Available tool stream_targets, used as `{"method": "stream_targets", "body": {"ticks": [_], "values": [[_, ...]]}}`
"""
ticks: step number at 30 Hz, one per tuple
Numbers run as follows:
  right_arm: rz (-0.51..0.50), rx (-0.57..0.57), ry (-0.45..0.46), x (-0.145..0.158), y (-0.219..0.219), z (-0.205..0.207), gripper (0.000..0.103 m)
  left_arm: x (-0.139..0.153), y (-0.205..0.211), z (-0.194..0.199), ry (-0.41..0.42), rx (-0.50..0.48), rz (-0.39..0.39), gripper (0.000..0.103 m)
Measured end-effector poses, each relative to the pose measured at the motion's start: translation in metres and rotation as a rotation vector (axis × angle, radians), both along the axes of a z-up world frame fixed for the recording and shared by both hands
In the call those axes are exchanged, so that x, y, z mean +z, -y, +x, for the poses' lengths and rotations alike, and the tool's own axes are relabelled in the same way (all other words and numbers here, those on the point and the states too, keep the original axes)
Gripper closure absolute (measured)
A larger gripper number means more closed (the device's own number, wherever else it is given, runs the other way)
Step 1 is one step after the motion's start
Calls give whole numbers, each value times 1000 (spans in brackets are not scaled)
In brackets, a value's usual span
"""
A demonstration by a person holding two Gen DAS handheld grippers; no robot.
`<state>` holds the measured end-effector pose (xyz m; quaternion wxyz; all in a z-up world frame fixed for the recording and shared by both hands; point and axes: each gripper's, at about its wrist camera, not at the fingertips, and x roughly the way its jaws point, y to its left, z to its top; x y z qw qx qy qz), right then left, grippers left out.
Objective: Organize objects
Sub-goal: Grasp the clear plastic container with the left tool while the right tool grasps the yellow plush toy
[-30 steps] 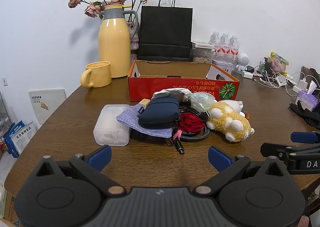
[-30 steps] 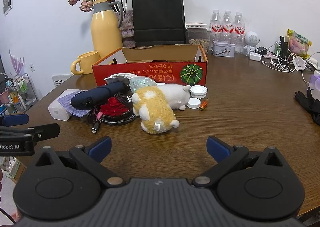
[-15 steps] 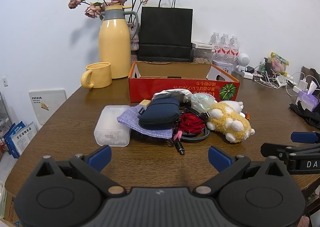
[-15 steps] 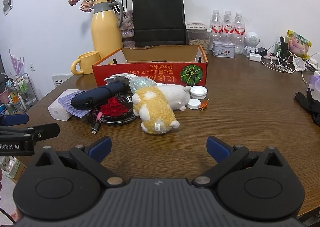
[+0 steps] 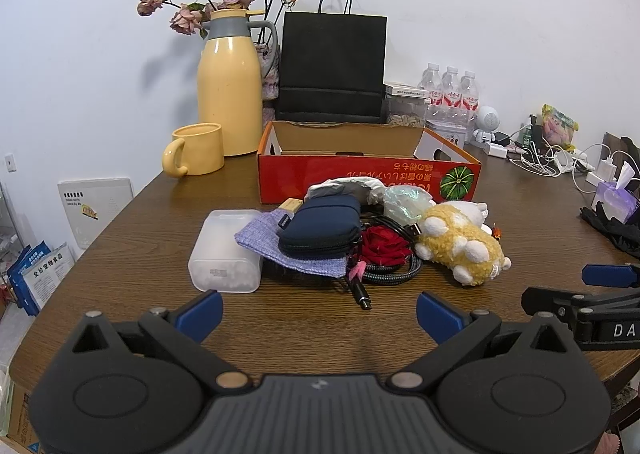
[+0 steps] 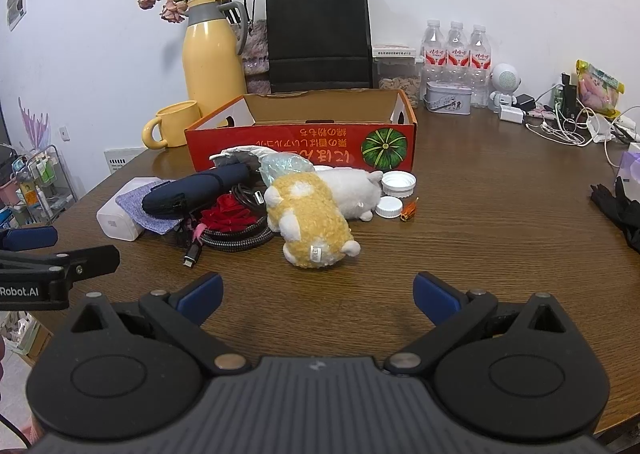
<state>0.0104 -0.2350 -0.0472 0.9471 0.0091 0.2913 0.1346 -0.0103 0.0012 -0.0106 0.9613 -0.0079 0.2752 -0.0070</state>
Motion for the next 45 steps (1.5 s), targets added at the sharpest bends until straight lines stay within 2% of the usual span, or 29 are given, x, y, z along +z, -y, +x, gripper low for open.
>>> {"method": "stream_targets", "body": {"ticks": [5, 10, 16, 22, 29, 36, 39, 42, 45], "values": [[1, -4, -17, -6, 1, 9, 0, -2, -7, 10, -4, 29, -7, 0], [-9, 5, -23, -9, -3, 19, 0, -6, -26, 22, -14, 53, -60, 0], [-19, 17, -21, -15, -10, 35, 0, -12, -48, 41, -36, 109, -76, 2], [-33, 15, -24, -22, -15, 58, 0, -24, -63, 65, -78, 172, -32, 9], [-60, 21, -35, -31, -23, 83, 0, -38, -73, 91, -119, 185, 1, 10], [-43, 55, -40, -34, -23, 102, 10, -44, -75, 112, -137, 182, 26, 11], [-35, 78, -58, -36, -24, 108, 17, -46, -75, 118, -134, 166, 21, 12], [-19, 107, -63, -37, -25, 112, 18, -46, -74, 121, -124, 151, 20, 17], [-12, 133, -64, -37, -28, 113, 22, -47, -74, 125, -120, 133, 5, 27]]}}
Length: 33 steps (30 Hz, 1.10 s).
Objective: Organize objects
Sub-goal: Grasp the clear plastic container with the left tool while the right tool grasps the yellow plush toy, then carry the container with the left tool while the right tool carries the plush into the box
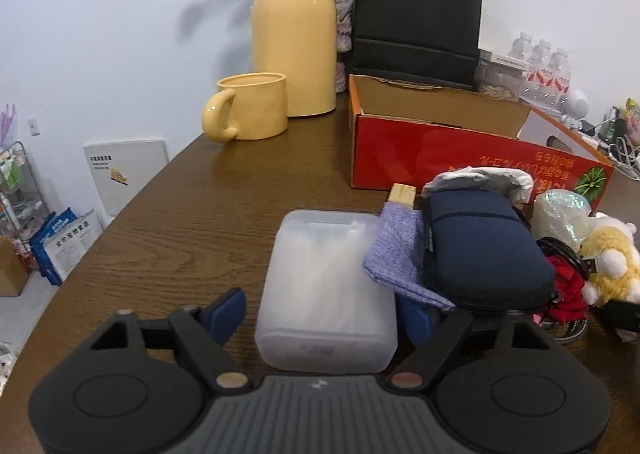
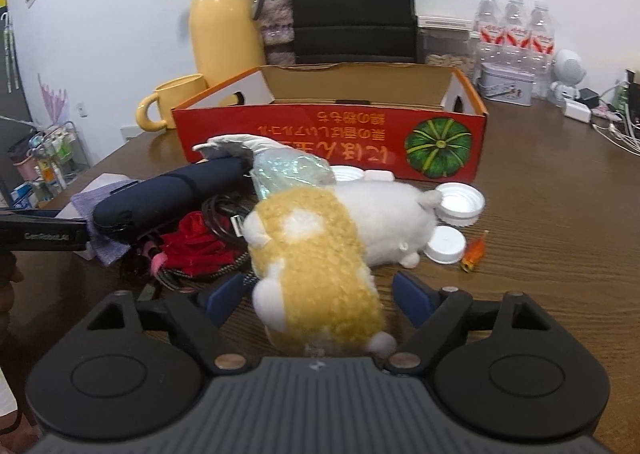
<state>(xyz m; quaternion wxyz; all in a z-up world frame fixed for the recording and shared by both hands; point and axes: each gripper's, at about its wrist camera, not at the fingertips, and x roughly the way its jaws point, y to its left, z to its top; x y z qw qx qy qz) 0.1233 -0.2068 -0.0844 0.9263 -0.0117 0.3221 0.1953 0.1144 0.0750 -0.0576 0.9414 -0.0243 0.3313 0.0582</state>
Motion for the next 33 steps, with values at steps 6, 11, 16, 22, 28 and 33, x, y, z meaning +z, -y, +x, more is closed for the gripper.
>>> {"method": "stream_targets", "body": {"ticks": [6, 11, 16, 22, 28, 33], "values": [[29, 29, -27, -2, 0, 3, 49, -2, 2, -1, 7, -16, -2, 39], [44, 25, -8, 0, 4, -2, 52, -2, 1, -5, 8, -1, -3, 40], [52, 19, 26, 5, 7, -8, 53, 2, -4, -15, 28, 15, -10, 40], [55, 20, 88, 16, 9, -17, 54, 18, -11, -26, 80, 35, 0, 40], [55, 18, 145, 29, 8, -15, 54, 41, -7, -22, 139, 19, 11, 40], [51, 1, 209, 42, 2, 0, 54, 66, 4, -1, 195, -21, 21, 40]]}}
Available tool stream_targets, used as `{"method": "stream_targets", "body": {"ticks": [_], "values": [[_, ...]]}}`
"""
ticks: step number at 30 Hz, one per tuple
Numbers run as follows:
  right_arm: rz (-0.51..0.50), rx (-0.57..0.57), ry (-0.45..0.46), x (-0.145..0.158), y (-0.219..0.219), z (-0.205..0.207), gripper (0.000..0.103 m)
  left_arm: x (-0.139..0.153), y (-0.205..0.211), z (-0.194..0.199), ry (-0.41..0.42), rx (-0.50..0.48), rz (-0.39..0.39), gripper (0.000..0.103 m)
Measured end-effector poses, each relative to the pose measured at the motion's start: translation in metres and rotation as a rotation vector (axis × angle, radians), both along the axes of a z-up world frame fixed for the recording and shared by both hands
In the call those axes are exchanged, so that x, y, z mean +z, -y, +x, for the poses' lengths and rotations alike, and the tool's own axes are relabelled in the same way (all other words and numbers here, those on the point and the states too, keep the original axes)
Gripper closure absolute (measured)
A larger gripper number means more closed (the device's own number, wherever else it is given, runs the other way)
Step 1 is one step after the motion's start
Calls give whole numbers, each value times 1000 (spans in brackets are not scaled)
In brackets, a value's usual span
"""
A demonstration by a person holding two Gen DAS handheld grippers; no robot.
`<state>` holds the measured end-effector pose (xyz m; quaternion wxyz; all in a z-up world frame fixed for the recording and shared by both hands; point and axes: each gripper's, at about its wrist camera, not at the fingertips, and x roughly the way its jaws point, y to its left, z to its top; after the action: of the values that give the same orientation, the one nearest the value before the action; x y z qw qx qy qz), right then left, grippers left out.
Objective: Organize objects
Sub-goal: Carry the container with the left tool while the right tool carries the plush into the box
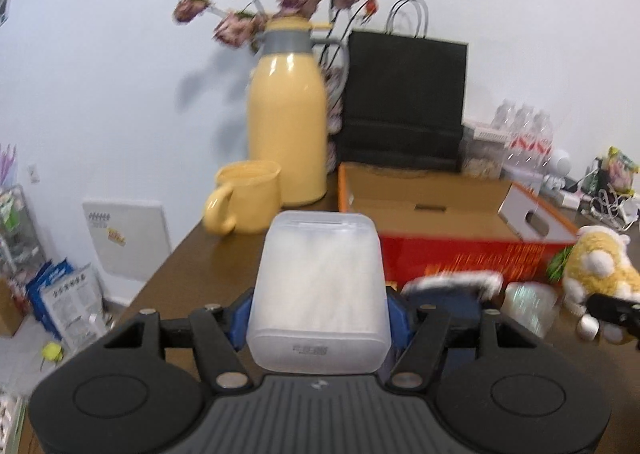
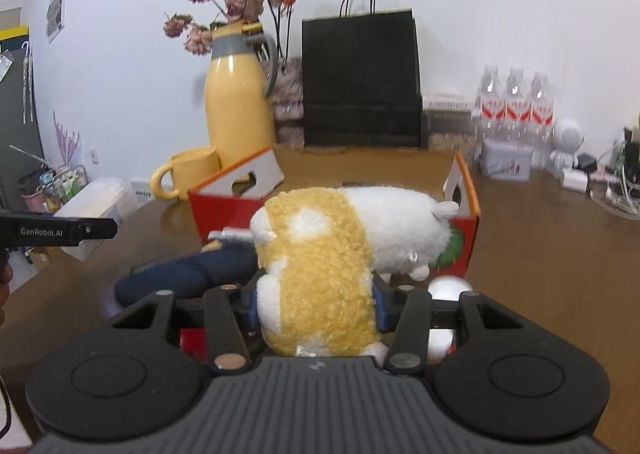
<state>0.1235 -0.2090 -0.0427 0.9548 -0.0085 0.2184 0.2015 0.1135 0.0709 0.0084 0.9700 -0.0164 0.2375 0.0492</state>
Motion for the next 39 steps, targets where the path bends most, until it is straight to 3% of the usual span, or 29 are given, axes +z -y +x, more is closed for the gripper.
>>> {"method": "stream_targets", "body": {"ticks": [9, 18, 28, 39], "values": [[31, -37, 90, 26, -10, 45, 54, 34, 35, 59, 82, -49, 18, 40], [50, -86, 128, 37, -19, 102, 54, 34, 57, 123, 54, -52, 5, 40], [24, -120, 50, 15, -30, 164, 54, 19, 65, 190, 11, -24, 23, 40], [-26, -109, -69, -13, -32, 187, 51, -6, 62, 213, -64, -27, 24, 39]]}}
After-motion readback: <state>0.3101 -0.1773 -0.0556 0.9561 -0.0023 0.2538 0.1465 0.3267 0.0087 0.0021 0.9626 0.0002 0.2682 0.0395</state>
